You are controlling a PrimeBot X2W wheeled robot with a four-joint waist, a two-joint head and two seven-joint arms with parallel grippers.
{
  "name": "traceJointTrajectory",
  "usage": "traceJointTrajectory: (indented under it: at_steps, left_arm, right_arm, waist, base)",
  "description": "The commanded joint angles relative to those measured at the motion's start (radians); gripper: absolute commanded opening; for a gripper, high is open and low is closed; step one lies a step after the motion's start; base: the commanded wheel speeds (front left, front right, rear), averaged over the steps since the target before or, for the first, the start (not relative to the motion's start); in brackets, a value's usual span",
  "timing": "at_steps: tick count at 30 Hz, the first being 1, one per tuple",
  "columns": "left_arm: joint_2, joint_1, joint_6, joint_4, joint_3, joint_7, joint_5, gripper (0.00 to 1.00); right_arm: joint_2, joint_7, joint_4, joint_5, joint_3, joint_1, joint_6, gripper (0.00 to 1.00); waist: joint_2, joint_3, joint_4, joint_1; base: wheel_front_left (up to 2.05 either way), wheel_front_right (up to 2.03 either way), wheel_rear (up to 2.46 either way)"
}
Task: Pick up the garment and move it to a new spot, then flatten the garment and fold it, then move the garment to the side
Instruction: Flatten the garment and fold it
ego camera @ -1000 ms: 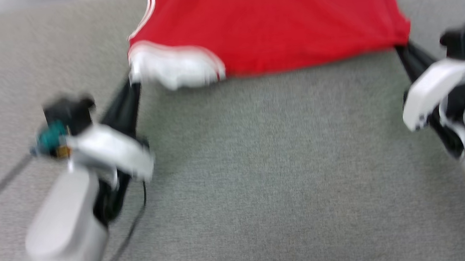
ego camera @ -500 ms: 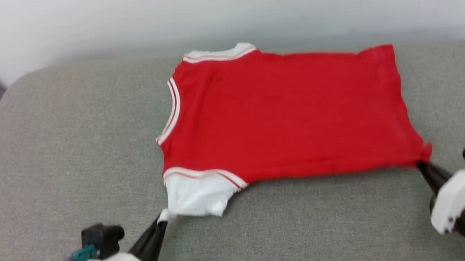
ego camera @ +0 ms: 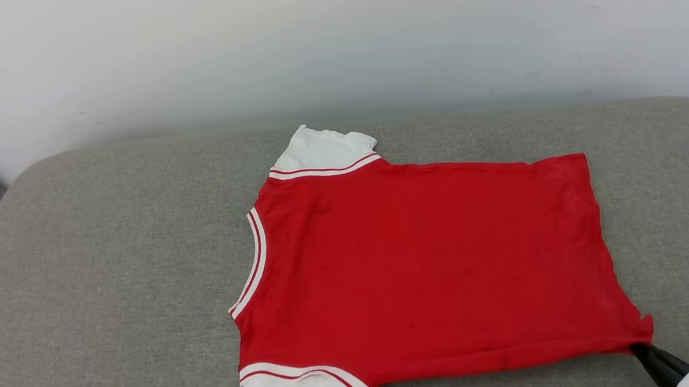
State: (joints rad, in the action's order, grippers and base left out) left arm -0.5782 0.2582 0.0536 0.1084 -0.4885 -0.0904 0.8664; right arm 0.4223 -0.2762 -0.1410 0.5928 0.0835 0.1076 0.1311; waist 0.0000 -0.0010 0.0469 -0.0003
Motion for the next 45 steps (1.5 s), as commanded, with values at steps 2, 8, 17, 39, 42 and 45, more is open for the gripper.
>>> traceJointTrajectory:
  at_steps: [2,8,17,39,42,45]
  left_arm:
    - [-0.014,0.026,0.008,0.031,0.009,-0.002,0.004,0.00]
    - [-0.010,0.022,0.032,0.077,0.031,-0.053,-0.024,0.00]
    - [-0.018,-0.127,0.003,0.092,0.063,-0.064,-0.053,0.00]
    - [0.041,-0.622,-0.081,-0.212,0.056,0.031,-0.080,0.00]
    - [0.053,-0.662,-0.087,-0.268,0.054,0.025,-0.087,0.00]
    - [0.068,-0.695,-0.096,-0.320,0.035,0.026,-0.101,0.00]
  right_arm:
    - [-0.022,-0.017,0.044,-0.012,-0.032,0.039,-0.001,0.00]
    - [-0.094,-0.043,0.146,-0.030,-0.102,0.080,-0.001,0.00]
    - [-0.117,-0.122,0.233,-0.058,-0.150,0.010,-0.001,0.00]
    - [-0.114,-0.201,0.059,-0.147,-0.109,-0.335,-0.001,0.00]
    - [-0.116,-0.203,0.035,-0.163,-0.104,-0.354,-0.001,0.00]
    - [-0.117,-0.201,0.014,-0.180,-0.097,-0.372,-0.001,0.00]
  waist:
    - [0.0000,0.003,-0.005,0.0003]
    - [0.0000,0.030,-0.014,0.0003]
    - [0.0000,0.120,-0.015,0.0003]
    - [0.0000,0.357,-0.021,0.0003]
    - [0.0000,0.373,-0.019,0.0003]
    - [0.0000,0.384,-0.017,0.0003]
  base:
    - [0.00,0.00,0.00]
    - [0.00,0.00,0.00]
    - [0.00,0.00,0.00]
    - [0.00,0.00,0.00]
    - [0.00,0.00,0.00]
    - [0.00,0.00,0.00]
